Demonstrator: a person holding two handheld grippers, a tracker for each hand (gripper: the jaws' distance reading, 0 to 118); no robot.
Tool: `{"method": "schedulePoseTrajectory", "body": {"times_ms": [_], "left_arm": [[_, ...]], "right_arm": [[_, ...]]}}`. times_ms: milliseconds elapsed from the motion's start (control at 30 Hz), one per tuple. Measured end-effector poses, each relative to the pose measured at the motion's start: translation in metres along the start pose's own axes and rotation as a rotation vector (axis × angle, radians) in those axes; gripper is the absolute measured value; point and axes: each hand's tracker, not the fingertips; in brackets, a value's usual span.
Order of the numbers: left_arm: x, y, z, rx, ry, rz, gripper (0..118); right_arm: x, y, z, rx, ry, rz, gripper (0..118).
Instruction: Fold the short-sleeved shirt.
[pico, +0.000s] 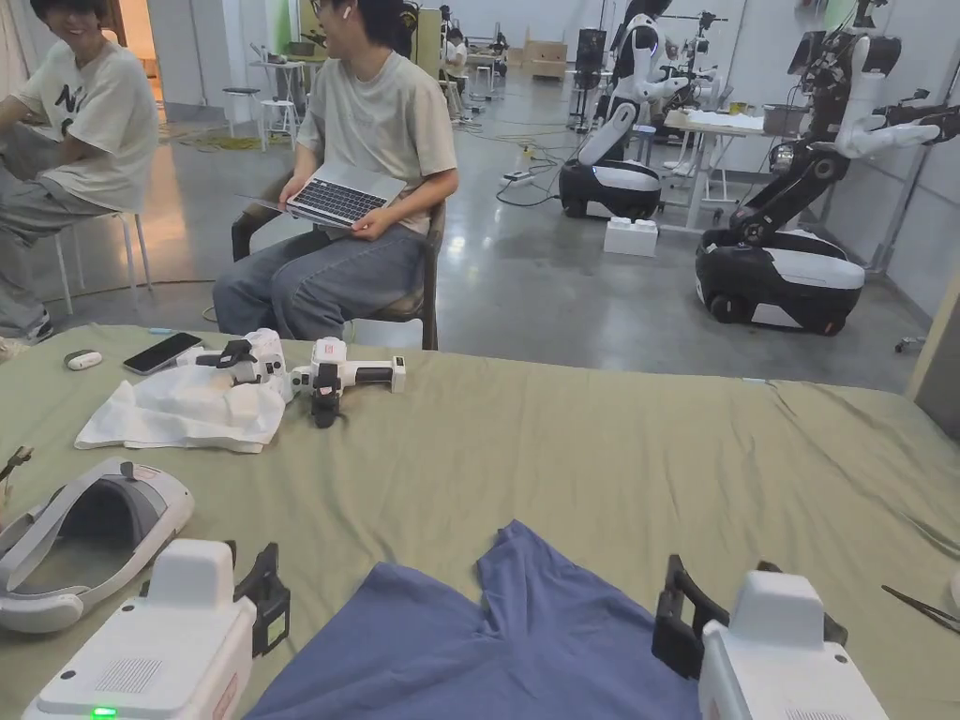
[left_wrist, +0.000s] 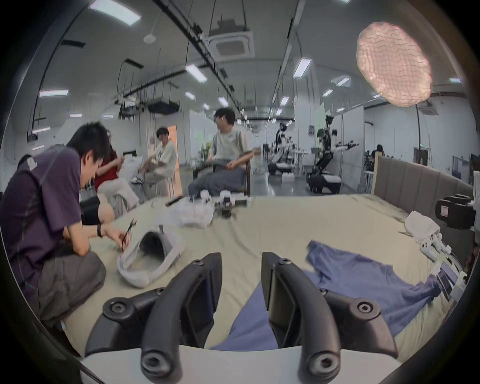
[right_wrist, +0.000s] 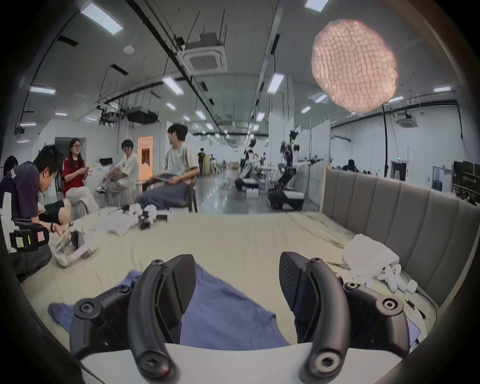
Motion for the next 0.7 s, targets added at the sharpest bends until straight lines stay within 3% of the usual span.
{"method": "schedulePoseTrajectory", "body": {"times_ms": [33,133,167,267,500,700], "left_arm": [[0.004,0.004,0.001,0.019,0.003,0.0,17],[0.013,0.013,0.006,0.078,0.02,-0.021,12],[0.016,0.015,0.008,0.089,0.02,-0.025,7],[0.015,0.021,0.012,0.113,0.014,-0.031,0],[-0.011,0.016,0.013,0.078,0.034,-0.025,0],[-0.071,-0.024,-0.01,-0.255,0.041,0.037,0]], "right_arm": [[-0.002,0.005,0.0,0.019,-0.001,-0.004,45],[-0.009,0.015,-0.001,0.05,0.01,-0.01,26],[-0.01,0.018,-0.001,0.063,0.01,-0.008,14],[-0.014,0.022,0.001,0.084,0.018,-0.003,2],[-0.02,0.023,0.003,0.121,0.012,0.022,0],[-0.023,0.011,-0.001,0.072,0.05,0.035,0]]}}
